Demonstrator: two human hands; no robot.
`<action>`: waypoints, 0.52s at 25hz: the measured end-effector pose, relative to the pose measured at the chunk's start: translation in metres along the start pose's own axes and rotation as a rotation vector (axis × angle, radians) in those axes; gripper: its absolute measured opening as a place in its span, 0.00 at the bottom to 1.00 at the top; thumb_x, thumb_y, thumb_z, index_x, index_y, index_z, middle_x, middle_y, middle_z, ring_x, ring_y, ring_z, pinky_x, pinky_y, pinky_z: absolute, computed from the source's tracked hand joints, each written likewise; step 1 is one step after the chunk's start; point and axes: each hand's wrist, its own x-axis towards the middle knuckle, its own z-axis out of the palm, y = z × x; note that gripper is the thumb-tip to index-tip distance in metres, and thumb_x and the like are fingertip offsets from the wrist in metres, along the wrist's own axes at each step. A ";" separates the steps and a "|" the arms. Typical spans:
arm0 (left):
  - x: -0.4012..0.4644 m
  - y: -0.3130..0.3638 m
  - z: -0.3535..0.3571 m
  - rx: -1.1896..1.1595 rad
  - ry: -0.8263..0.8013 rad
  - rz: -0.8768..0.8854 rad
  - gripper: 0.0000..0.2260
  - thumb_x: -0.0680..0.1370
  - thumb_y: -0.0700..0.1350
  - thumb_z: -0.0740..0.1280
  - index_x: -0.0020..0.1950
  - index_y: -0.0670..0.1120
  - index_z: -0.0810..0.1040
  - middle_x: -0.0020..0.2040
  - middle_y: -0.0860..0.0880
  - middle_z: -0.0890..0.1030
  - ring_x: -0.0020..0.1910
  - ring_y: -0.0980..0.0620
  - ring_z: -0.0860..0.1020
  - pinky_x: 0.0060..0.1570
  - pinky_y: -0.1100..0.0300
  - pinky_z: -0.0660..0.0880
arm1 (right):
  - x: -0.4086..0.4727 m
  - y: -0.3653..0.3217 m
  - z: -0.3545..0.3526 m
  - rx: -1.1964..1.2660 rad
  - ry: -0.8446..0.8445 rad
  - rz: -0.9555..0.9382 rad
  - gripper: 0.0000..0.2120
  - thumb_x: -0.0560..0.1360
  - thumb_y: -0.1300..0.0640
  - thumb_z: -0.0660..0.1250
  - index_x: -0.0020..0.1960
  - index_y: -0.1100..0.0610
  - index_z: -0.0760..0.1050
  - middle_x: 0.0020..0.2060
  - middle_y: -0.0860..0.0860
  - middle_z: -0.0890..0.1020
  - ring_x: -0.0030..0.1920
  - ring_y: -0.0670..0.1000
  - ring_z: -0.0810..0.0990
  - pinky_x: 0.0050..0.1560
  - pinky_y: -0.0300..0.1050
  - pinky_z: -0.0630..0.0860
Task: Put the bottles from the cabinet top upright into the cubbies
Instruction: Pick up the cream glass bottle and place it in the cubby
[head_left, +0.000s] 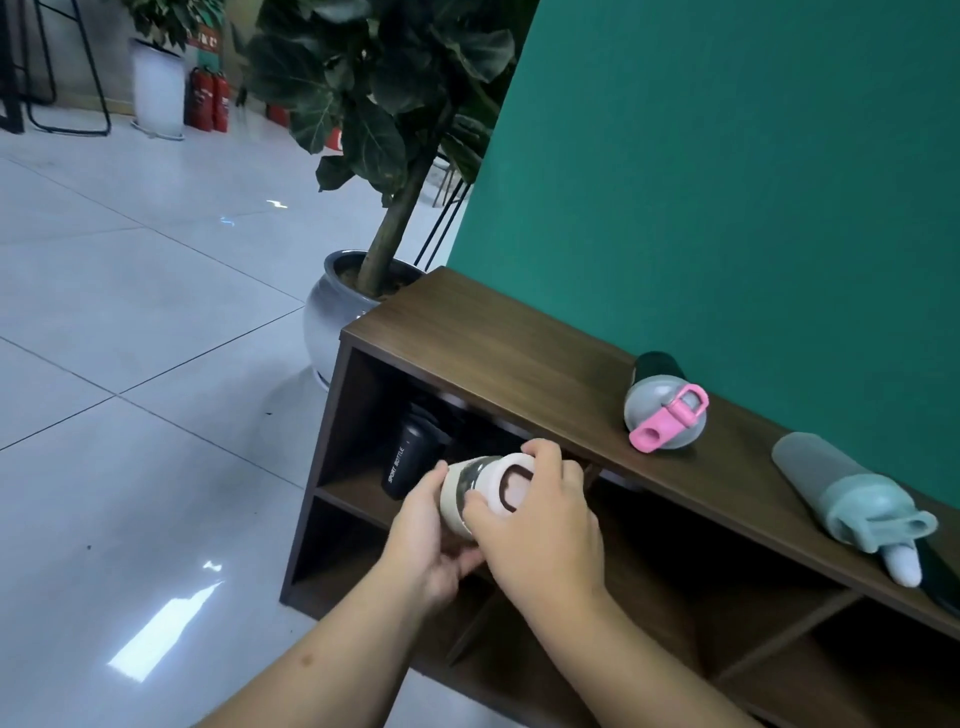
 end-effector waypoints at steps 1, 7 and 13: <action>0.010 -0.006 -0.009 -0.008 0.045 -0.038 0.23 0.82 0.57 0.70 0.70 0.43 0.83 0.60 0.39 0.87 0.48 0.43 0.86 0.29 0.51 0.84 | 0.004 0.007 0.016 0.008 -0.004 0.040 0.32 0.70 0.37 0.70 0.70 0.44 0.64 0.61 0.50 0.73 0.57 0.58 0.81 0.52 0.50 0.77; 0.079 -0.018 -0.024 0.205 0.180 -0.138 0.21 0.85 0.58 0.66 0.65 0.42 0.83 0.51 0.40 0.86 0.42 0.42 0.85 0.23 0.54 0.81 | 0.048 0.042 0.094 0.087 -0.035 0.116 0.35 0.75 0.41 0.72 0.76 0.50 0.63 0.65 0.55 0.70 0.58 0.57 0.81 0.56 0.49 0.81; 0.129 -0.006 -0.007 0.373 0.155 -0.095 0.21 0.85 0.64 0.59 0.61 0.50 0.82 0.56 0.44 0.87 0.48 0.44 0.85 0.38 0.51 0.80 | 0.101 0.065 0.133 0.153 -0.006 0.164 0.35 0.74 0.46 0.76 0.77 0.53 0.67 0.67 0.57 0.70 0.58 0.61 0.81 0.59 0.54 0.81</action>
